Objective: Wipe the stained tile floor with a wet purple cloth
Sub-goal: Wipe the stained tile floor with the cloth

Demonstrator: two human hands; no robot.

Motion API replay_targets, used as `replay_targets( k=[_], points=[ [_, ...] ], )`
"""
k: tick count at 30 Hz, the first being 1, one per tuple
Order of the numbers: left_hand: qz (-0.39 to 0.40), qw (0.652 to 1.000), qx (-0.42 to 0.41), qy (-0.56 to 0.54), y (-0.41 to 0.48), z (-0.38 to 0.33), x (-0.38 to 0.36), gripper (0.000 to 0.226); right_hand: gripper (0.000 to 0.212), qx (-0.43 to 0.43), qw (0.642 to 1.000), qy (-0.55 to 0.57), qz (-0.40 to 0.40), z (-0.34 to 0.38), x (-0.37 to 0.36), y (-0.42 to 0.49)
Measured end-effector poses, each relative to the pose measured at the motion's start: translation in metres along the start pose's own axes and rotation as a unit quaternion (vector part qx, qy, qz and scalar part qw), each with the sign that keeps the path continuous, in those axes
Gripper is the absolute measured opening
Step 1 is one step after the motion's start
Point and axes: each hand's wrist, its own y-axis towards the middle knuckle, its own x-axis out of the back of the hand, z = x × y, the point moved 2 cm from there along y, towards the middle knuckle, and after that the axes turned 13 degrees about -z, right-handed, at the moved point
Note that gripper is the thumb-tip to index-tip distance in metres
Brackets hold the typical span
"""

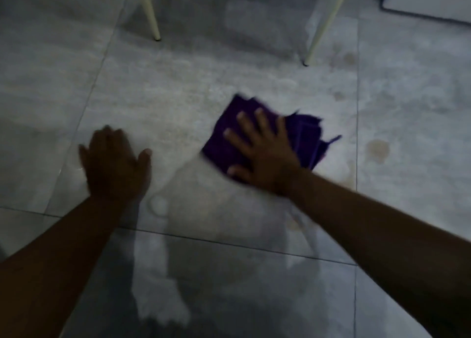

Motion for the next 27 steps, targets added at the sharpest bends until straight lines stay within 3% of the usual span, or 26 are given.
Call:
replay_targets(
  k=[3,6,9,14,17,19,21,24,27],
  points=[
    [0.004,0.995,-0.049,-0.087,-0.005,-0.060,0.000,0.075,0.080,0.160,0.986,0.051,-0.007,0.056,-0.008,-0.094],
    [0.036,0.987,-0.091,-0.125,-0.008,-0.096,-0.005,0.075,0.081,0.180,0.982,0.057,0.008,0.037,-0.003,-0.182],
    [0.085,0.981,-0.146,-0.091,-0.017,-0.105,-0.011,0.078,0.084,0.097,0.995,0.022,0.015,-0.033,0.012,-0.220],
    [0.085,0.982,-0.168,-0.032,-0.013,-0.114,-0.005,0.078,0.088,-0.183,0.981,-0.037,0.042,-0.147,0.029,-0.174],
    [0.070,0.987,-0.139,-0.049,-0.016,-0.138,-0.005,0.071,0.090,-0.219,0.974,-0.056,0.018,-0.147,0.024,-0.098],
    [0.068,0.987,-0.109,-0.095,-0.023,-0.156,-0.007,0.068,0.089,-0.176,0.984,-0.034,0.002,-0.114,0.019,-0.057],
    [0.050,0.988,-0.073,-0.123,-0.027,-0.170,-0.010,0.065,0.086,-0.072,0.997,-0.003,-0.013,-0.071,0.012,-0.052],
    [0.018,0.990,-0.057,-0.131,-0.023,-0.179,-0.012,0.057,0.081,0.093,0.994,0.051,-0.016,-0.006,0.006,-0.126],
    [0.036,0.985,-0.092,-0.143,-0.013,-0.182,-0.017,0.058,0.081,0.109,0.990,0.085,-0.010,-0.004,0.007,-0.226]
  ],
)
